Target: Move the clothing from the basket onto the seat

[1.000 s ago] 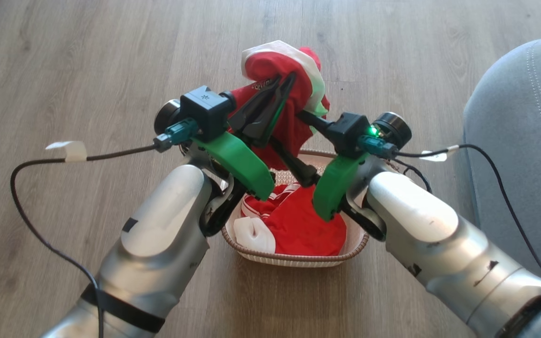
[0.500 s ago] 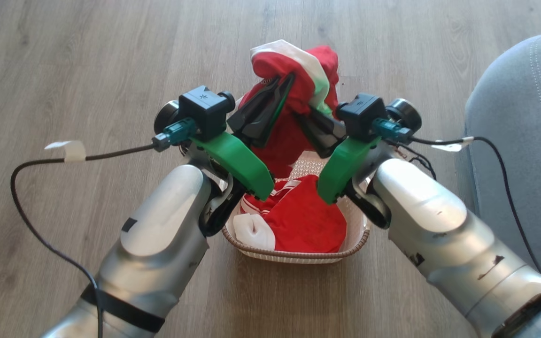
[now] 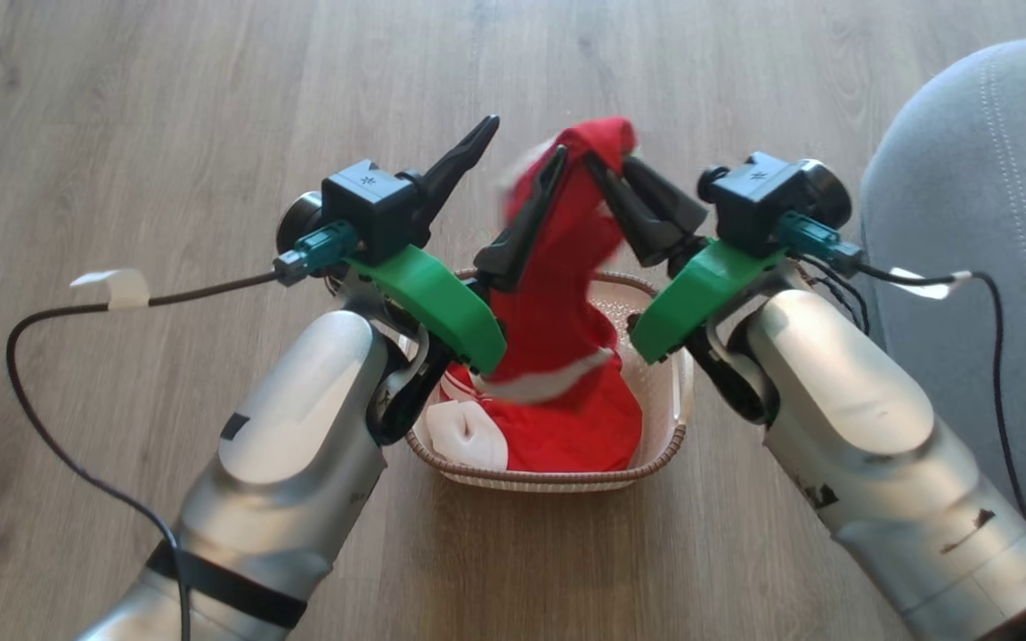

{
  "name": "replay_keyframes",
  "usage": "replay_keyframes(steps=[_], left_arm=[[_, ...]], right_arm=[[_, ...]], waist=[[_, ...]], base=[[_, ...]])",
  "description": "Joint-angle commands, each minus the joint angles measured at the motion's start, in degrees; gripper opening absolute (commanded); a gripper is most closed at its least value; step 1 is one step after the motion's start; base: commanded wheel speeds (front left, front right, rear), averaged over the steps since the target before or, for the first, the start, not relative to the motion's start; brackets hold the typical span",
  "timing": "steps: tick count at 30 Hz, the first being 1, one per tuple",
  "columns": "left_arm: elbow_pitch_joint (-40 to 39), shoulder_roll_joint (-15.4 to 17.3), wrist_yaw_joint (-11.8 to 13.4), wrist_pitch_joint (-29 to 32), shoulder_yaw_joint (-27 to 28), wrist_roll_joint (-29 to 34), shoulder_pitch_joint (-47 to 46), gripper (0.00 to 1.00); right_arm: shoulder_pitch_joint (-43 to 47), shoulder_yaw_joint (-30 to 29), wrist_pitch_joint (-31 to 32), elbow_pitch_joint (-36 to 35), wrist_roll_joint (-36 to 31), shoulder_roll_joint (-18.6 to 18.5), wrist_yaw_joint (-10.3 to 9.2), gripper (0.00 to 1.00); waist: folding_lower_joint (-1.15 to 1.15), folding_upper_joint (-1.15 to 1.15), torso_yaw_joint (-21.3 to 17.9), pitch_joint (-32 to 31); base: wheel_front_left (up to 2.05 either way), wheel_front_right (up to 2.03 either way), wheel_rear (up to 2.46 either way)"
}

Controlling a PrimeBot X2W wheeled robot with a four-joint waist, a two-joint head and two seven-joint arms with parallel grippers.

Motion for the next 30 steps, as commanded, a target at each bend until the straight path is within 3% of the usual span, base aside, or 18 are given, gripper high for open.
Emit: replay_keyframes(steps=[1,9,30], left_arm=[[-1.32,0.73,-0.08,-0.55,2.32,0.73,-1.42,1.00],[0.42,1.06,-0.08,-0.55,2.57,1.52,0.35,1.00],[1.09,3.98,-0.08,-0.55,0.37,1.96,6.42,1.00]], right_arm=[[0.59,-1.12,-0.37,-2.95,-0.43,0.61,-0.01,0.00],[3.18,-5.03,-0.37,-7.24,-1.69,0.37,-0.01,0.00],[9.54,-12.34,-0.37,-13.61,-2.46,-0.33,-0.01,0.00]], waist=[[0.00,0.00,-0.51,-0.07],[0.00,0.00,-3.93,-0.32],[0.00,0.00,-17.73,-3.31]], base=[[0.00,0.00,0.00],[0.00,0.00,0.00],[0.00,0.00,0.00]])
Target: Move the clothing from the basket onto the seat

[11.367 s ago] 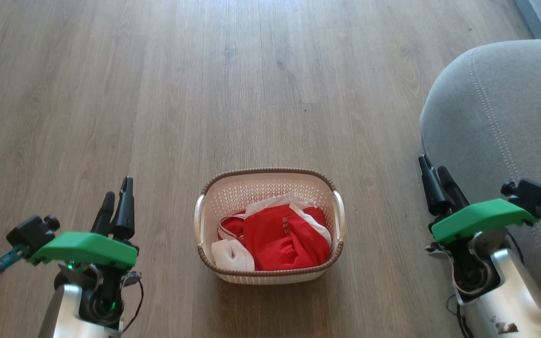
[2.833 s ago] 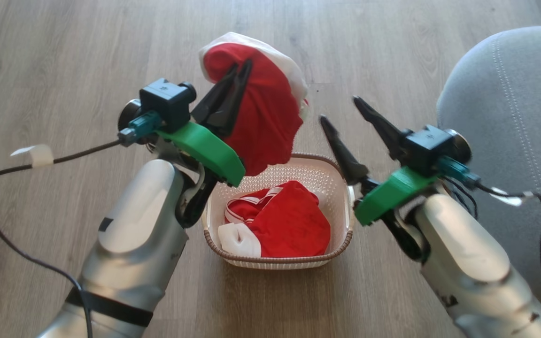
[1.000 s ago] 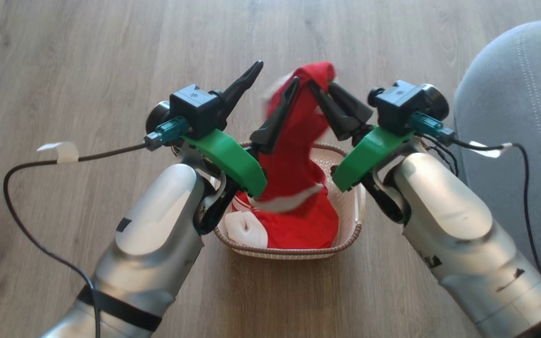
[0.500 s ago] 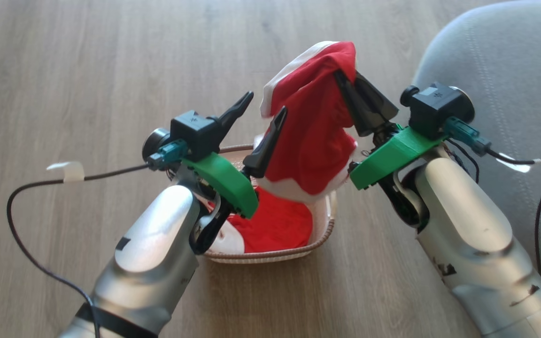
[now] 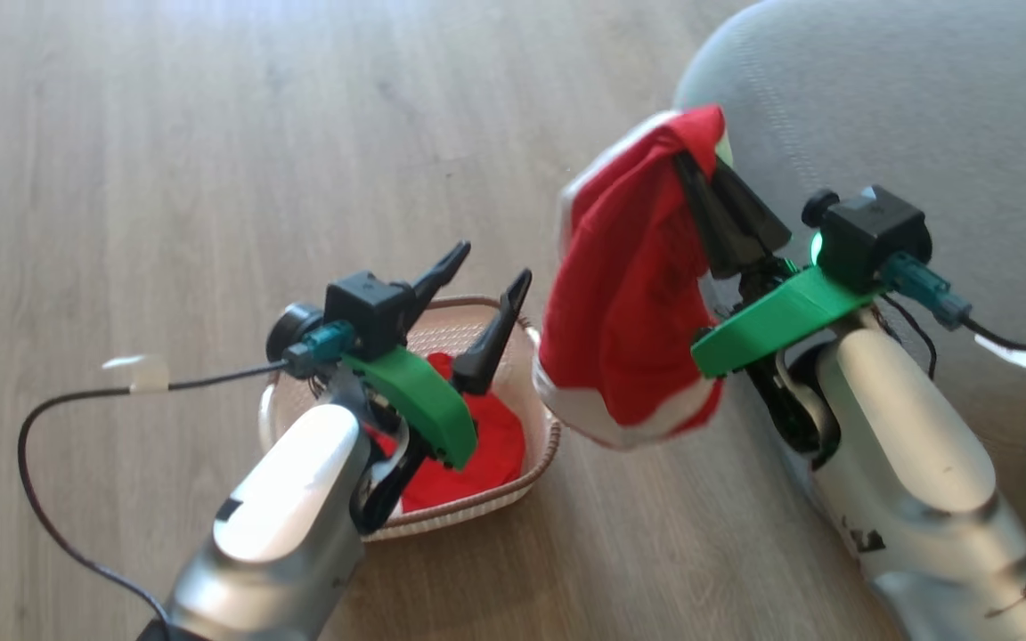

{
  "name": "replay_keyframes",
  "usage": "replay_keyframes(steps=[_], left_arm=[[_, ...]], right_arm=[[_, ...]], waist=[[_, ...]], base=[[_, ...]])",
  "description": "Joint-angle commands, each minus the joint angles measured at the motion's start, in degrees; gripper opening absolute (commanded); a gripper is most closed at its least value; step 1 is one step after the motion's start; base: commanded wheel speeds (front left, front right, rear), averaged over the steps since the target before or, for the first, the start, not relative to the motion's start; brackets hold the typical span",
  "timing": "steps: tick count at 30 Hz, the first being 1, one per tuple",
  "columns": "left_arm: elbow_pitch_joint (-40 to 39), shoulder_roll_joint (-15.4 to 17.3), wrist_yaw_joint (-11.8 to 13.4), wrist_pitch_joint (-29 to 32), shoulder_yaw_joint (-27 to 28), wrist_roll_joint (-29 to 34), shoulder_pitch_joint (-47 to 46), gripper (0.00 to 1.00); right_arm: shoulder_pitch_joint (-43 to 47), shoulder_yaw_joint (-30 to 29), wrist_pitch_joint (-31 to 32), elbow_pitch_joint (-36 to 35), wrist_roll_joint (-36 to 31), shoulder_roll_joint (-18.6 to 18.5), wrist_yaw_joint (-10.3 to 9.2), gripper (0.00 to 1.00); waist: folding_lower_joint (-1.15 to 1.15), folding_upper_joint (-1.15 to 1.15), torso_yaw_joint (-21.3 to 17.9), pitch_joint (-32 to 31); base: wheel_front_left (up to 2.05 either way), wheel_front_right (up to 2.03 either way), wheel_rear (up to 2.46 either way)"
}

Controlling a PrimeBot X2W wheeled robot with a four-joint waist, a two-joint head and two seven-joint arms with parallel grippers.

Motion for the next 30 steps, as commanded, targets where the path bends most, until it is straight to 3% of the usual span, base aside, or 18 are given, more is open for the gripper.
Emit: replay_keyframes(steps=[1,19,30], left_arm=[[-1.53,1.17,-0.08,-0.55,1.68,0.43,-1.69,1.00],[-4.17,2.03,-0.08,-0.55,2.43,0.81,2.27,1.00],[-5.28,2.46,-0.08,-0.55,3.20,1.76,3.16,1.00]], right_arm=[[-0.65,-0.03,-0.37,-2.49,-0.12,0.38,-0.01,0.00],[4.42,-3.34,-0.37,-7.04,-0.21,0.29,-0.01,0.00],[6.20,-5.34,-0.37,-9.68,-0.42,-0.47,-0.01,0.00]], waist=[[0.00,0.00,-1.75,-0.75],[0.00,0.00,-14.91,-2.14],[0.00,0.00,-17.90,-1.01]], base=[[0.00,0.00,0.00],[0.00,0.00,0.00],[0.00,0.00,0.00]])
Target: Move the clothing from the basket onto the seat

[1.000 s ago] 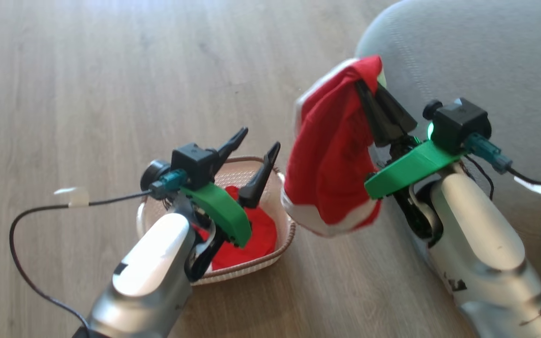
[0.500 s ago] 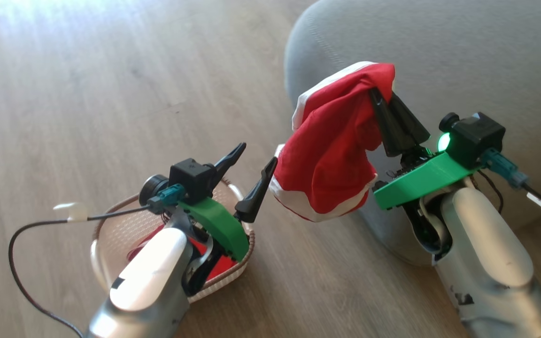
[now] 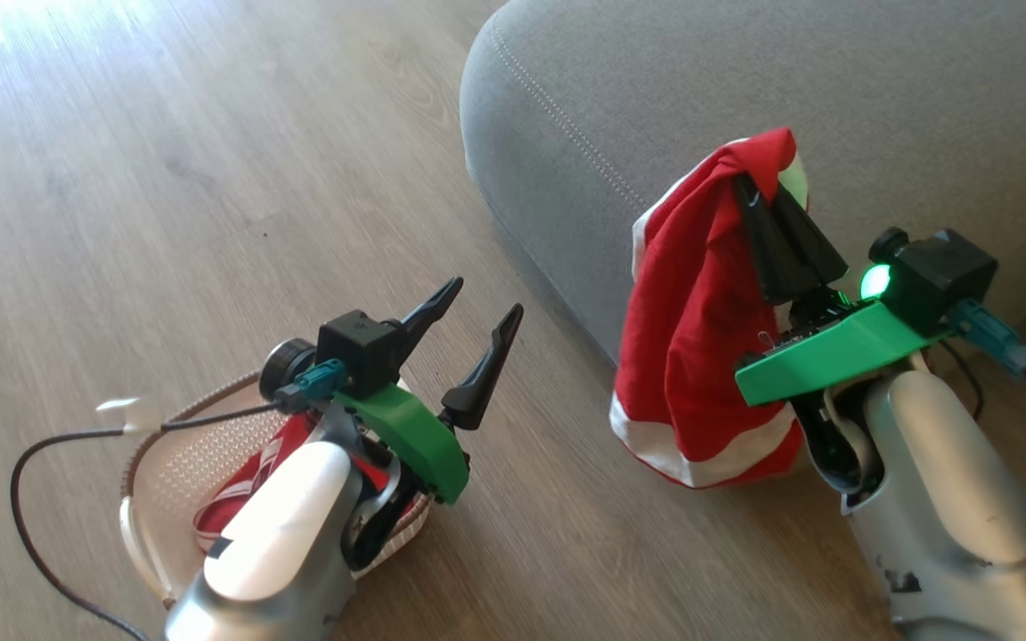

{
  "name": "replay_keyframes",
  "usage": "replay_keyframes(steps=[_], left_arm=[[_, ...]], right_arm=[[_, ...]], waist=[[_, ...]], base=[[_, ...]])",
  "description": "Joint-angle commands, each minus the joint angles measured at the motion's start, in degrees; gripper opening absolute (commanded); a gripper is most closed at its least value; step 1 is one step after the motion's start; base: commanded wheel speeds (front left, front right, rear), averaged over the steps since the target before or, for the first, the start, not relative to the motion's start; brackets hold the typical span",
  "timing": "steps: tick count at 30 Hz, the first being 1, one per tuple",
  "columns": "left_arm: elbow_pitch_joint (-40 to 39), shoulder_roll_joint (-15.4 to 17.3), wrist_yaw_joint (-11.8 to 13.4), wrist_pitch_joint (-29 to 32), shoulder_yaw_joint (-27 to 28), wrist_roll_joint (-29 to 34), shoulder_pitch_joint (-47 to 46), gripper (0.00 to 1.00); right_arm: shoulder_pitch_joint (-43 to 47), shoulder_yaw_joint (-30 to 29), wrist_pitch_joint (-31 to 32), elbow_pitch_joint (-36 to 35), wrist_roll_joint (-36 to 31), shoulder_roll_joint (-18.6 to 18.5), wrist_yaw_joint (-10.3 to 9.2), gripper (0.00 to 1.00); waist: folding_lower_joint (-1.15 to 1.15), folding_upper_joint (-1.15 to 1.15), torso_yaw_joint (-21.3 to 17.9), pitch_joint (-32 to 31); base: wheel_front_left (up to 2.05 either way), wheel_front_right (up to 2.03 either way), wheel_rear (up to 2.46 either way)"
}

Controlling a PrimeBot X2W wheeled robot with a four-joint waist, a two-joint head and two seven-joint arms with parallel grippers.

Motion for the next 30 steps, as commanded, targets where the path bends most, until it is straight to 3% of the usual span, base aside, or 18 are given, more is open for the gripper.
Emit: replay_keyframes(steps=[1,16,30], left_arm=[[-2.20,1.37,-0.08,-0.55,2.34,0.60,-1.62,1.00],[-3.81,2.44,-0.08,-0.55,1.22,1.46,-2.96,1.00],[-5.97,5.88,-0.08,-0.55,-3.89,2.74,-7.95,1.00]], right_arm=[[-1.13,0.06,-0.37,-2.64,-0.46,0.50,-0.01,0.00],[-2.19,-2.94,-0.37,-4.52,-1.98,1.38,-0.01,0.00],[-15.68,-11.16,-0.37,-2.42,-5.69,-2.44,-0.01,0.00]], waist=[[0.00,0.00,-0.24,0.56],[0.00,0.00,-1.19,4.76],[0.00,0.00,-1.27,17.25]], base=[[0.00,0.00,0.00],[0.00,0.00,0.00],[0.00,0.00,0.00]])
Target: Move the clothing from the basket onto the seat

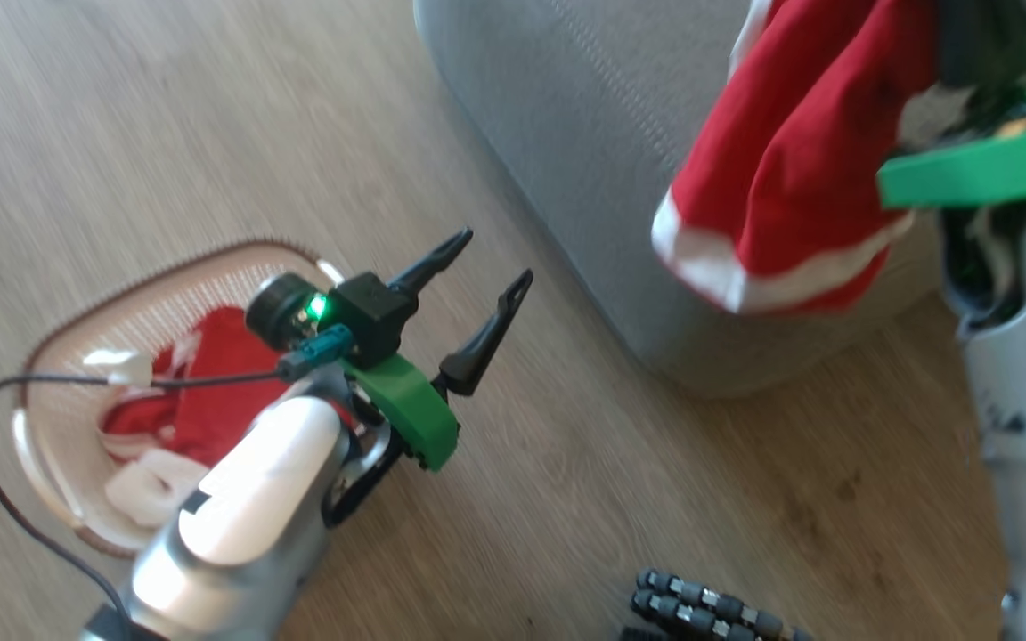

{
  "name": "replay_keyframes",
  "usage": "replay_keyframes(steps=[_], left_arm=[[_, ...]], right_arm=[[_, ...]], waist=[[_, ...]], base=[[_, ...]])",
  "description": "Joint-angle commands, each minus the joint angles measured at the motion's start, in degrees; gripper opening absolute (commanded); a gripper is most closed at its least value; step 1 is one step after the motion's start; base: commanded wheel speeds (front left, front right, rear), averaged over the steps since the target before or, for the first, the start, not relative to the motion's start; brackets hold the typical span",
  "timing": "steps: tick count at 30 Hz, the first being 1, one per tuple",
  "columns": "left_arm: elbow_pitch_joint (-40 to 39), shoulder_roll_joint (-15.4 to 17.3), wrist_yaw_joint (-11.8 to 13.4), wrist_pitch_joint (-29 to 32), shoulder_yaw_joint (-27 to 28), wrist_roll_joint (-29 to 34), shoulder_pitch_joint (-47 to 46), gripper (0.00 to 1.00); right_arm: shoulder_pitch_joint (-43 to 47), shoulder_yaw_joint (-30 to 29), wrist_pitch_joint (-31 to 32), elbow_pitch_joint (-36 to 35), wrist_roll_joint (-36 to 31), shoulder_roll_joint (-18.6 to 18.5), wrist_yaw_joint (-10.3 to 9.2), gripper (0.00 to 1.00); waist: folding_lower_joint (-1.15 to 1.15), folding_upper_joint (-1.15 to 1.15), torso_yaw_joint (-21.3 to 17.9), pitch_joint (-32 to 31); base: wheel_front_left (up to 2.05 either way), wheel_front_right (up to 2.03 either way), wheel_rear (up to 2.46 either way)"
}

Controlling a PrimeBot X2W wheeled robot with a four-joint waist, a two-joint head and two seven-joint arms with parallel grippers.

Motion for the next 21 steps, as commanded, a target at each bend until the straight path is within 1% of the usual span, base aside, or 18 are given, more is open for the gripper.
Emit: replay_keyframes(steps=[1,7,11,13,16,21], left_arm=[[-2.05,1.28,-0.08,-0.55,1.08,0.45,-2.96,1.00],[-2.21,3.58,-0.08,-0.55,-1.44,0.49,-6.16,1.00],[-2.39,4.91,-0.08,-0.55,-2.72,0.37,-7.88,1.00],[-2.64,5.64,-0.08,-0.55,-3.24,0.43,-8.94,1.00],[-2.95,6.01,-0.08,-0.55,-3.71,0.54,-10.00,1.00],[-3.45,6.39,-0.08,-0.55,-4.03,0.87,-11.26,1.00]], right_arm=[[-2.62,-0.24,-0.37,-1.25,-0.68,-0.99,-0.01,0.00],[-9.69,-4.11,-0.37,1.18,-2.01,-3.79,-0.01,0.00],[-14.44,-7.09,-0.37,4.24,-3.41,-6.11,-0.01,0.00],[-18.32,-9.60,-0.37,7.27,-4.45,-8.23,-0.01,0.00],[-22.43,-12.62,-0.37,11.10,-5.69,-10.93,-0.01,0.00],[-28.19,-19.67,-0.37,19.15,-8.85,-15.11,-0.01,0.00]], waist=[[0.00,0.00,0.54,3.89],[0.00,0.00,1.67,10.51],[0.00,0.00,2.75,14.21],[0.00,0.00,3.90,16.61],[0.00,0.00,5.41,18.90],[0.00,0.00,7.90,21.85]], base=[[0.00,0.00,0.00],[0.00,0.00,0.00],[0.00,0.00,0.00],[0.00,0.00,0.00],[0.00,0.00,0.00],[0.00,0.00,0.00]])
